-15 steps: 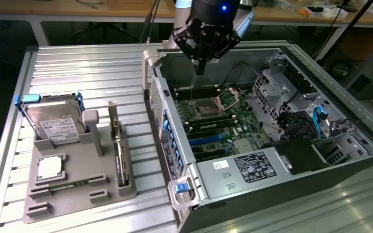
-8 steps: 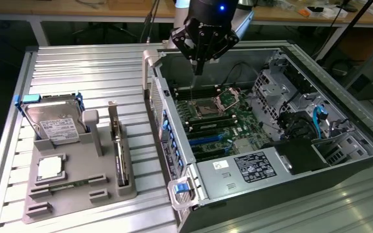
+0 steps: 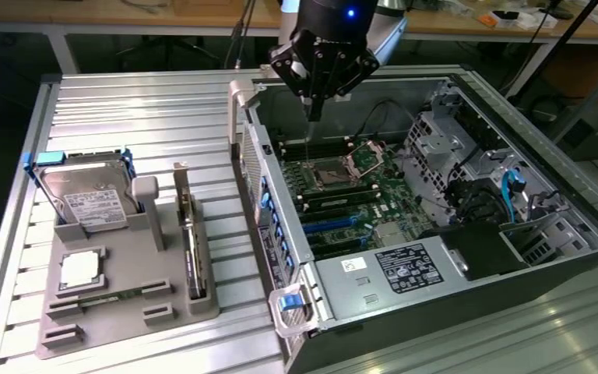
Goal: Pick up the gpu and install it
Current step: 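Reach for the gpu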
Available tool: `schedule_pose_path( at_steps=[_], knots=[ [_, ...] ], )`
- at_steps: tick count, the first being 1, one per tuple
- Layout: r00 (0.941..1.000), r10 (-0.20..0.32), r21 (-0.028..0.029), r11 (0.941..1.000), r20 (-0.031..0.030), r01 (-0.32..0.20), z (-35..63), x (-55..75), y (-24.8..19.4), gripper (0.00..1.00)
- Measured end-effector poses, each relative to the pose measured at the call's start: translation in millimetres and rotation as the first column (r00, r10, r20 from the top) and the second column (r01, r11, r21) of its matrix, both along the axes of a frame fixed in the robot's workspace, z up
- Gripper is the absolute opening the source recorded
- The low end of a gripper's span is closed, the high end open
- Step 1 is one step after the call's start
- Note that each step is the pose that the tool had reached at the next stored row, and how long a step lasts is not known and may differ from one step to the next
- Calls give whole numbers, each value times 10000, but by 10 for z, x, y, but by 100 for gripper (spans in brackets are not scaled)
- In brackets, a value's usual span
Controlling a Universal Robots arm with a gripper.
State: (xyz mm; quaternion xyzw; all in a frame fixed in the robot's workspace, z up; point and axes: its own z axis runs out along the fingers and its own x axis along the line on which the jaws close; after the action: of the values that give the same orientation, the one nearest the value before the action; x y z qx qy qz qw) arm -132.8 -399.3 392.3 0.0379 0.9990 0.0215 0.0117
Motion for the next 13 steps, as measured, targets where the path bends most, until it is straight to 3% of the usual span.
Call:
schedule_pose_path(
  at_steps=[13],
  knots=[
    [10000,1,0,10000,-19,-1,-14,-115,-4,11]
  ],
)
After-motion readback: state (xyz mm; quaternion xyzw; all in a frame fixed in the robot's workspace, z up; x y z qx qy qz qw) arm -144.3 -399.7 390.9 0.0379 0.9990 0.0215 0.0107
